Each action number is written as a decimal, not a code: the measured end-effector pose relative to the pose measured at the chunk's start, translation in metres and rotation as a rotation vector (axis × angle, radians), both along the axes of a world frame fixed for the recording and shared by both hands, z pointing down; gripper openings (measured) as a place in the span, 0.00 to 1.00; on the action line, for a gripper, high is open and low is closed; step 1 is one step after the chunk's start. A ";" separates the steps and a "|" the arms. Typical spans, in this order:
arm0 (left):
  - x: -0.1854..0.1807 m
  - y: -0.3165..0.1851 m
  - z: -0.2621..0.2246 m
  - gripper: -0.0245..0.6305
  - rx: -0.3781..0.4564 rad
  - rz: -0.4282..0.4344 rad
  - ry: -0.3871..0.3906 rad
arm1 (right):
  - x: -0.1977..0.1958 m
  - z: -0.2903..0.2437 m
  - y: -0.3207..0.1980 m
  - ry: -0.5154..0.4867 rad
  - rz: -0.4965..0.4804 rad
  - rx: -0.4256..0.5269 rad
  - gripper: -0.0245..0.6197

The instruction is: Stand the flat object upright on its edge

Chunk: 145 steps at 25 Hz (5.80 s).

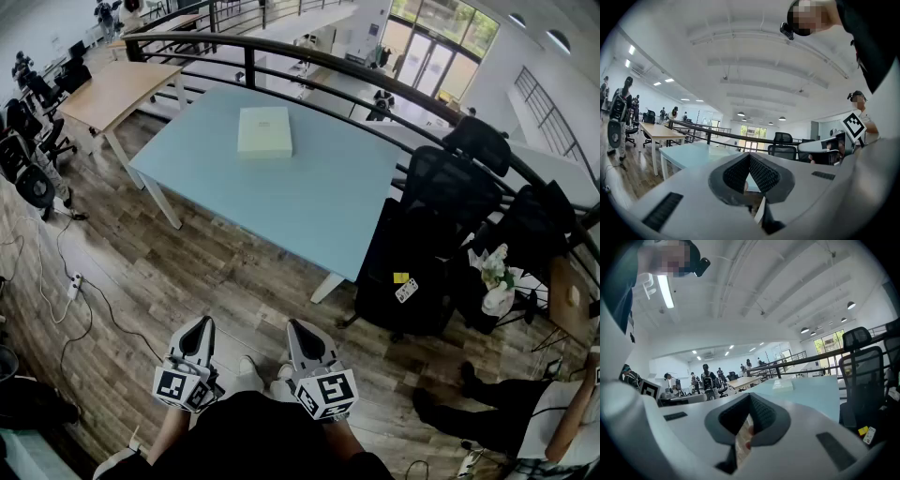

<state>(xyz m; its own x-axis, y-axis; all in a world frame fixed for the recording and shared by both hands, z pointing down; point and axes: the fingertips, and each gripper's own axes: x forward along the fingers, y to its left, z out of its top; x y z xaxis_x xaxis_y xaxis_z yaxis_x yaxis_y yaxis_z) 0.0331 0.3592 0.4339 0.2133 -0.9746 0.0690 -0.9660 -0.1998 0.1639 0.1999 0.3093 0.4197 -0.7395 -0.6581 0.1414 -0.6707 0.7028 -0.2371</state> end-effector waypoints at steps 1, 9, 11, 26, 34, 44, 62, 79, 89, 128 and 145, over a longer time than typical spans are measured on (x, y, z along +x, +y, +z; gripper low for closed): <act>-0.001 0.002 0.000 0.04 -0.005 -0.007 0.008 | 0.002 0.001 0.002 0.000 0.000 -0.005 0.05; -0.003 0.011 -0.016 0.04 0.031 -0.013 0.032 | 0.006 -0.001 0.010 0.002 0.015 -0.013 0.05; -0.003 0.013 -0.012 0.04 0.027 -0.006 0.034 | 0.005 -0.003 0.011 0.001 0.019 -0.010 0.05; -0.025 0.003 -0.016 0.04 0.062 0.013 -0.061 | -0.021 -0.004 0.013 0.019 0.027 -0.003 0.05; -0.059 0.002 -0.021 0.04 0.071 0.022 -0.027 | -0.059 -0.011 0.014 -0.031 0.005 -0.009 0.05; -0.100 -0.003 -0.020 0.04 0.086 0.029 -0.022 | -0.106 -0.015 0.017 -0.067 -0.014 0.013 0.05; -0.111 -0.039 -0.009 0.04 0.076 0.053 -0.049 | -0.123 -0.002 -0.021 -0.001 0.039 0.025 0.05; -0.142 -0.100 -0.003 0.04 0.063 0.055 0.019 | -0.156 0.007 -0.081 -0.007 -0.010 0.001 0.05; -0.152 -0.138 0.000 0.04 0.041 0.009 -0.004 | -0.157 0.015 -0.123 -0.007 0.016 -0.012 0.05; -0.152 -0.348 0.003 0.04 0.056 -0.080 -0.017 | -0.152 0.021 -0.352 0.001 -0.042 -0.029 0.05; -0.150 -0.387 0.012 0.04 0.038 -0.096 -0.014 | -0.145 0.030 -0.388 0.005 -0.058 -0.041 0.05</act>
